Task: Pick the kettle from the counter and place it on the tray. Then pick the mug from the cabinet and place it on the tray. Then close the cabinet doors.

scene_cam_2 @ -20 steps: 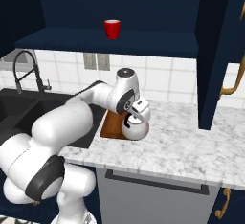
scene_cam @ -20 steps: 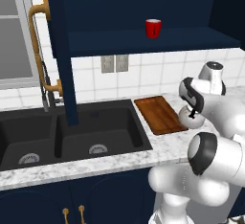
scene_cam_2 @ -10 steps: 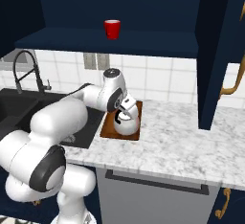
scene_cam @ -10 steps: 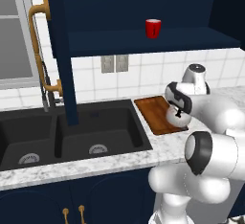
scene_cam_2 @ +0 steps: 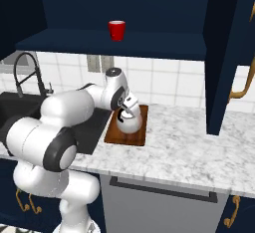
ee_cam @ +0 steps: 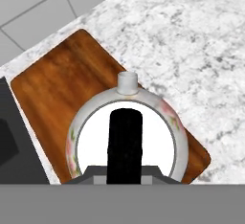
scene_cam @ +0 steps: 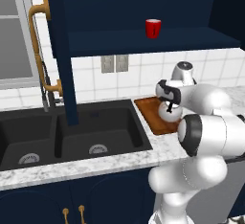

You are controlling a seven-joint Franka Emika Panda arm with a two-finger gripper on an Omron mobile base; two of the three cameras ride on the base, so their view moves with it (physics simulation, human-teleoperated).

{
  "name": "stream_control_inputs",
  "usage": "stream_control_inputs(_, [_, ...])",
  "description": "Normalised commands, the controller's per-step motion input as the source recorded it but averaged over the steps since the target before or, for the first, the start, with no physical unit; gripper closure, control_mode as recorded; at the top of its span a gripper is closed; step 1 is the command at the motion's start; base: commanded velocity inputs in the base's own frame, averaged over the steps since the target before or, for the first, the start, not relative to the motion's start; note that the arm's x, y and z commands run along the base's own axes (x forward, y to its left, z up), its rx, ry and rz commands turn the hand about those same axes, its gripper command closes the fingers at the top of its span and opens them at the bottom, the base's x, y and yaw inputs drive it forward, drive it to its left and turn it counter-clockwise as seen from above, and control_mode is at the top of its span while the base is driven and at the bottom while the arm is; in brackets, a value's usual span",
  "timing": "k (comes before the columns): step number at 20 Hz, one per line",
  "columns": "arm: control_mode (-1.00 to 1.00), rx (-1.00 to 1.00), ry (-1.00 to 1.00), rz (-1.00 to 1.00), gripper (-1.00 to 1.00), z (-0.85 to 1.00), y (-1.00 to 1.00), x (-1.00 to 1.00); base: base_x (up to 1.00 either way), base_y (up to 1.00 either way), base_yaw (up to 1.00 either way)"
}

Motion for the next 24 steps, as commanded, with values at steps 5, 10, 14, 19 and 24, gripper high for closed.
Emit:
stream_control_inputs(5, [-1.0,0.0,0.0,0.02,1.0,-0.01,0.09,0.48,0.0,0.0,0.0])
stream_control_inputs(10, [-1.0,0.0,0.01,0.04,1.0,-0.04,0.14,0.41,0.0,0.0,0.0])
stream_control_inputs(14, [-1.0,0.0,0.04,0.04,1.0,-0.1,0.17,0.36,0.0,0.0,0.0])
stream_control_inputs(19, [-1.0,0.0,0.01,0.03,1.0,-0.07,0.1,0.32,0.0,0.0,0.0])
stream_control_inputs(24, [-1.0,0.0,0.0,0.01,1.0,-0.13,0.01,0.33,0.0,0.0,0.0])
